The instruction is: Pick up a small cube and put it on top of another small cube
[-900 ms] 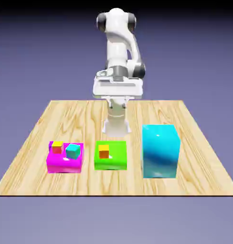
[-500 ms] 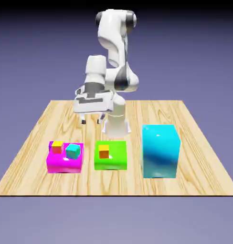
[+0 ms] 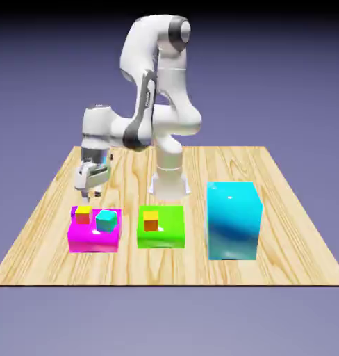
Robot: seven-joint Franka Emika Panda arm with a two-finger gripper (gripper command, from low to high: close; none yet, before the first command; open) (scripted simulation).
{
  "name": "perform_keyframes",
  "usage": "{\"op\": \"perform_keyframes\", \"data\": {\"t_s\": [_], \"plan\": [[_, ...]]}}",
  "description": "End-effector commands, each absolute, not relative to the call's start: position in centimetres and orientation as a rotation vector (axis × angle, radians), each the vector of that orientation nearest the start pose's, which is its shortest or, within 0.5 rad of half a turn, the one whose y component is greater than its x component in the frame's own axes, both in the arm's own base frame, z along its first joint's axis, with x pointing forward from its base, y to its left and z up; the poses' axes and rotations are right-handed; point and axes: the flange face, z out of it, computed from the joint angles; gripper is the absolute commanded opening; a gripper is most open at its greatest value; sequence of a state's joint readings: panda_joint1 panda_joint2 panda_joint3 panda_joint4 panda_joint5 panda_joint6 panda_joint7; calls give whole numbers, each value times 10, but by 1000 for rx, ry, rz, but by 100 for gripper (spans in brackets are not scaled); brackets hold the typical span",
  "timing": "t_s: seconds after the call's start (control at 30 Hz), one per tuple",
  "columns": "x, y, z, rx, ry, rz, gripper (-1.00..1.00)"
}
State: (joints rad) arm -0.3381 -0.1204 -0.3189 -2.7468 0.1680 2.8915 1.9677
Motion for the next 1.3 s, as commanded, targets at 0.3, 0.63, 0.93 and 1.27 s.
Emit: {"op": "perform_keyframes", "data": {"t_s": [0.3, 0.63, 0.93, 1.27], "plan": [[245, -327, 220, 559, 2990, -28, 0], [204, -352, 168, 1047, 2929, 9, 0], [204, -351, 144, 1049, 2929, 13, -100], [217, -365, 218, 875, 2945, -20, -100]]}}
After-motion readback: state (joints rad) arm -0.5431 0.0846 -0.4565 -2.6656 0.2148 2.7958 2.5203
